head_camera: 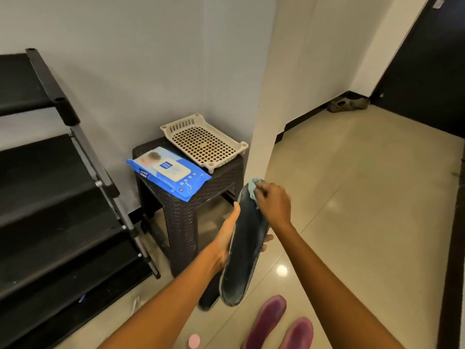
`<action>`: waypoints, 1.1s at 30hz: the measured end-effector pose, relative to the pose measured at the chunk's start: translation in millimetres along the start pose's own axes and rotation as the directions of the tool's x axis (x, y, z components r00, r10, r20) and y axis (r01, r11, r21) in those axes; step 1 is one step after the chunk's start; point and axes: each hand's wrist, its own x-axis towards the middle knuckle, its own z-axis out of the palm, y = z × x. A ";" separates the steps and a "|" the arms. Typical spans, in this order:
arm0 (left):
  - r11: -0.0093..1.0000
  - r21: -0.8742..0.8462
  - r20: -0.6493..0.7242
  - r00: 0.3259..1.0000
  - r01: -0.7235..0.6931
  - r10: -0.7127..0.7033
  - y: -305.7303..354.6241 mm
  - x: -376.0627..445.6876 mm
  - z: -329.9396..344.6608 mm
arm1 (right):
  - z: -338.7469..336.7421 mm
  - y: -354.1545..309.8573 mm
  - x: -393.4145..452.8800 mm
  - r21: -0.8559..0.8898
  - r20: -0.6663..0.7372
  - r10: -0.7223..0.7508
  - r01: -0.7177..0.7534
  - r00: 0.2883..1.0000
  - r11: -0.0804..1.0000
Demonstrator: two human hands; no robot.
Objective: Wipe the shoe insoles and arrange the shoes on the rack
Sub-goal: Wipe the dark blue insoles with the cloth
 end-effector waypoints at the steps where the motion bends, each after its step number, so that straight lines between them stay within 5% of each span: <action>1: 0.999 0.024 -0.037 0.999 0.022 -0.021 2.0 3.2 -0.3 | 7.2 3.6 -0.1 -0.004 0.029 -0.031 0.031 0.999 1.000; 7: 0.982 -0.166 -0.153 0.981 0.090 -0.116 -5.8 31.3 -16.3 | 61.8 21.5 -96.5 0.238 0.043 -0.103 0.090 0.994 0.967; 13: 0.955 -0.249 -0.019 0.985 0.160 -0.170 -28.5 70.7 -26.4 | 76.9 52.9 -144.6 0.303 0.060 -0.175 0.149 0.983 0.941; 18: 0.967 -0.223 -0.133 0.979 0.120 -0.152 -57.5 102.8 -33.0 | 89.5 81.3 -95.5 0.303 -0.016 0.134 -0.123 0.991 0.945; 24: 0.894 -0.390 0.048 0.975 0.220 -0.218 -85.6 132.7 -48.7 | 120.4 87.4 -139.8 0.376 0.064 0.091 -0.109 0.994 0.920; 27: 0.869 -0.433 0.075 0.971 0.238 -0.228 -110.9 148.3 -58.9 | 129.5 102.3 -164.0 0.515 0.131 0.275 -0.303 0.952 0.802; 30: 0.857 -0.433 0.114 0.960 0.279 -0.255 -142.8 158.1 -64.8 | 138.2 120.6 -168.7 0.651 0.337 0.450 -0.550 0.827 0.523; 33: 0.908 -0.253 0.089 0.943 0.334 -0.322 -167.9 160.2 -68.9 | 159.5 132.5 -178.8 0.647 0.448 0.492 -0.651 0.746 0.397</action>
